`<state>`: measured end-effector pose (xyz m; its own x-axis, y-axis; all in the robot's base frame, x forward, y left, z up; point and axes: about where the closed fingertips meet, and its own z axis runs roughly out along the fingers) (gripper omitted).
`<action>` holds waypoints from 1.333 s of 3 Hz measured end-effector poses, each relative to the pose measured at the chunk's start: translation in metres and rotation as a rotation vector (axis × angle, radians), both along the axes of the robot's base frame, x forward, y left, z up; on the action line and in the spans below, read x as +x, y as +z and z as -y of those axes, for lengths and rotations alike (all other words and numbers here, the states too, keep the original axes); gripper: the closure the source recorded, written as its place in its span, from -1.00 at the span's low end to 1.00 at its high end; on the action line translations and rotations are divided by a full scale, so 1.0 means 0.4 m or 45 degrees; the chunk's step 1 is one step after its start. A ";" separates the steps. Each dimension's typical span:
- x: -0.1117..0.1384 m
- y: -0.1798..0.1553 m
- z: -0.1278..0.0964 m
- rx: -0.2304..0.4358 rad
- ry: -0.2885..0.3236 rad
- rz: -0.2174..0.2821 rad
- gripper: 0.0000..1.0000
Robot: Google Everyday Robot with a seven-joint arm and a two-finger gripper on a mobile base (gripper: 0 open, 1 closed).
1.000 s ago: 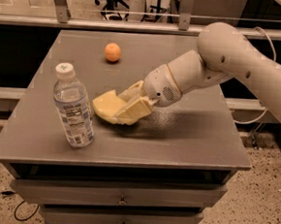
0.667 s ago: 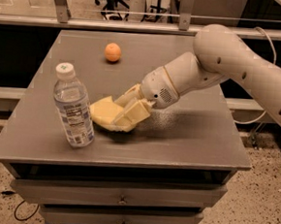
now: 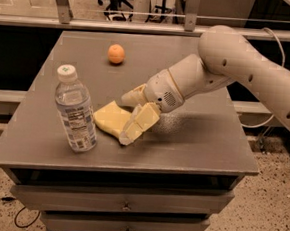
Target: Move sponge near blue plastic bottle
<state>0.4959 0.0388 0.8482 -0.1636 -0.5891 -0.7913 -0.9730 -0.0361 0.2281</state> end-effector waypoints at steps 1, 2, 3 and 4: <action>0.016 0.010 0.020 -0.012 -0.036 0.022 -1.00; 0.073 0.058 0.101 -0.023 -0.131 0.135 -1.00; 0.141 0.135 0.211 0.025 -0.246 0.285 -1.00; 0.156 0.163 0.233 0.038 -0.265 0.330 -1.00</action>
Offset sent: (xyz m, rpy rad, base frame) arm 0.0676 -0.0963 0.0606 -0.0212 -0.2521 -0.2210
